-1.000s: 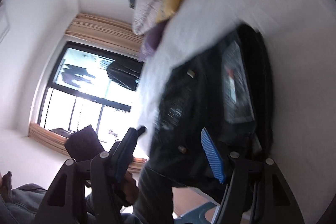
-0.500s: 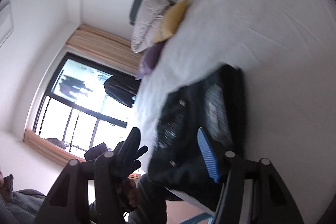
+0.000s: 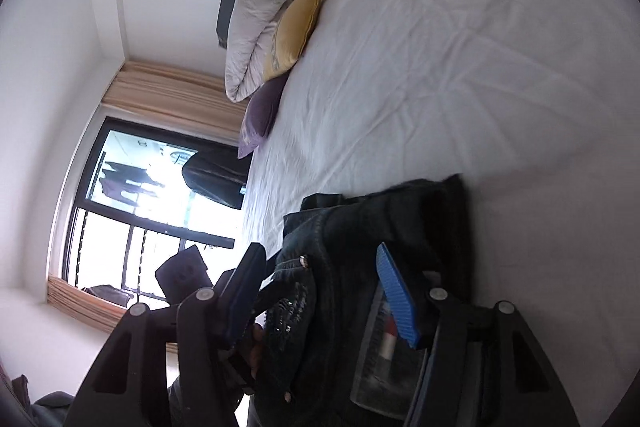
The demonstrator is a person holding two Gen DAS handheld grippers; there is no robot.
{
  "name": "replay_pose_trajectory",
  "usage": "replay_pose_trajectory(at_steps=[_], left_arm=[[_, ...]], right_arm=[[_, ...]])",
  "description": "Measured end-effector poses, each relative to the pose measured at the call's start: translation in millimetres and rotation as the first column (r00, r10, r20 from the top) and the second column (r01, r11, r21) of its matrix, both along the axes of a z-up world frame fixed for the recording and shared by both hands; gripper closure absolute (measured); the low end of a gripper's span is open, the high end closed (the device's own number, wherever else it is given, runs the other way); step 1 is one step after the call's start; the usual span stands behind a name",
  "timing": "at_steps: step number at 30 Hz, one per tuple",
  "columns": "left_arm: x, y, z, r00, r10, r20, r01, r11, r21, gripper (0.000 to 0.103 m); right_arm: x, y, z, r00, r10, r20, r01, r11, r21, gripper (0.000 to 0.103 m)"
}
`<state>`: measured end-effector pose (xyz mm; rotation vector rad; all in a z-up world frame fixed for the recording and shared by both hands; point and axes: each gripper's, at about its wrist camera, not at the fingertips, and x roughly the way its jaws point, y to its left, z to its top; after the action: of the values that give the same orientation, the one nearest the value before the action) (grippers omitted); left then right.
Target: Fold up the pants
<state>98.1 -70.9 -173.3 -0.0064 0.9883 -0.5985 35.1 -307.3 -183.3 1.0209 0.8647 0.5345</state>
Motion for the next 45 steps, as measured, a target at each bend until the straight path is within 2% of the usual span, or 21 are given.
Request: replay_pose_trajectory(at_steps=[1, 4, 6, 8, 13, 15, 18, 22, 27, 31, 33, 35, 36, 40, 43, 45], left_arm=[[-1.9, 4.8, -1.7, 1.0, 0.011, -0.008, -0.011, 1.0, -0.002, 0.002], [-16.8, 28.9, 7.5, 0.998, 0.062, -0.011, -0.062, 0.997, -0.05, 0.002], [-31.8, 41.5, 14.2, 0.996, 0.084, 0.002, -0.083, 0.995, -0.061, 0.002], [-42.7, 50.3, 15.4, 0.996, 0.091, -0.022, -0.092, 0.993, -0.07, 0.002], [-63.3, 68.2, 15.1, 0.992, 0.056, -0.11, -0.07, 0.99, -0.124, 0.002], [-66.2, 71.6, 8.1, 0.987, 0.035, -0.158, -0.058, 0.989, -0.139, 0.002], [-67.8, 68.6, 8.5, 0.987, 0.019, -0.158, -0.037, 0.993, -0.112, 0.003], [-56.4, 56.8, 3.7, 0.978, -0.036, -0.204, 0.008, 0.99, -0.14, 0.01], [-44.6, 37.4, -0.5, 0.967, -0.095, -0.238, 0.067, 0.99, -0.124, 0.014], [-32.2, 34.8, -5.2, 0.954, -0.112, -0.278, 0.067, 0.984, -0.166, 0.018], [-26.9, 39.4, -5.2, 0.951, -0.1, -0.293, 0.045, 0.981, -0.189, 0.025], [-24.8, 41.9, -5.7, 0.949, -0.086, -0.305, 0.023, 0.979, -0.204, 0.041], [-23.5, 43.1, -6.0, 0.947, -0.079, -0.31, 0.014, 0.978, -0.208, 0.043], [-25.3, 45.6, -3.2, 0.952, -0.054, -0.3, -0.007, 0.98, -0.198, 0.056], [-28.4, 42.1, 3.7, 0.961, -0.044, -0.275, -0.002, 0.986, -0.167, 0.065], [-30.6, 39.7, 10.2, 0.968, -0.033, -0.249, -0.003, 0.99, -0.14, 0.071]], right_arm=[[-5.5, -8.0, 0.9, 1.0, -0.011, 0.0, 0.011, 1.0, -0.002, 0.041], [-31.6, -27.3, 11.5, 0.997, -0.075, -0.016, 0.074, 0.995, -0.065, 0.026], [-52.6, -34.6, 20.2, 0.997, -0.076, -0.002, 0.076, 0.994, -0.081, 0.025], [-66.9, -33.7, 23.6, 0.998, -0.056, -0.009, 0.055, 0.993, -0.103, 0.02], [-80.0, -23.6, 3.0, 0.996, -0.01, -0.086, -0.001, 0.992, -0.124, 0.019], [-78.1, -21.9, -0.8, 0.996, -0.006, -0.094, -0.007, 0.991, -0.13, 0.019], [-63.8, -10.5, 1.9, 0.992, 0.026, -0.123, -0.046, 0.986, -0.159, 0.019], [-46.2, 9.9, 0.5, 0.98, 0.094, -0.178, -0.133, 0.966, -0.221, 0.019], [-20.4, 19.9, -4.0, 0.969, 0.13, -0.212, -0.172, 0.966, -0.193, 0.019], [-10.0, 24.6, -8.1, 0.963, 0.163, -0.215, -0.199, 0.967, -0.159, 0.019], [-5.3, 26.6, -8.7, 0.96, 0.173, -0.22, -0.208, 0.967, -0.147, 0.021], [-3.9, 27.8, -8.5, 0.958, 0.181, -0.223, -0.218, 0.963, -0.156, 0.028], [-4.2, 28.9, -8.3, 0.957, 0.183, -0.223, -0.221, 0.962, -0.161, 0.031], [-7.2, 32.3, -8.1, 0.958, 0.154, -0.243, -0.214, 0.946, -0.243, 0.058], [-10.1, 41.7, 1.9, 0.965, 0.145, -0.218, -0.211, 0.925, -0.317, 0.065], [-12.4, 51.4, 12.1, 0.971, 0.144, -0.192, -0.21, 0.897, -0.389, 0.07]])
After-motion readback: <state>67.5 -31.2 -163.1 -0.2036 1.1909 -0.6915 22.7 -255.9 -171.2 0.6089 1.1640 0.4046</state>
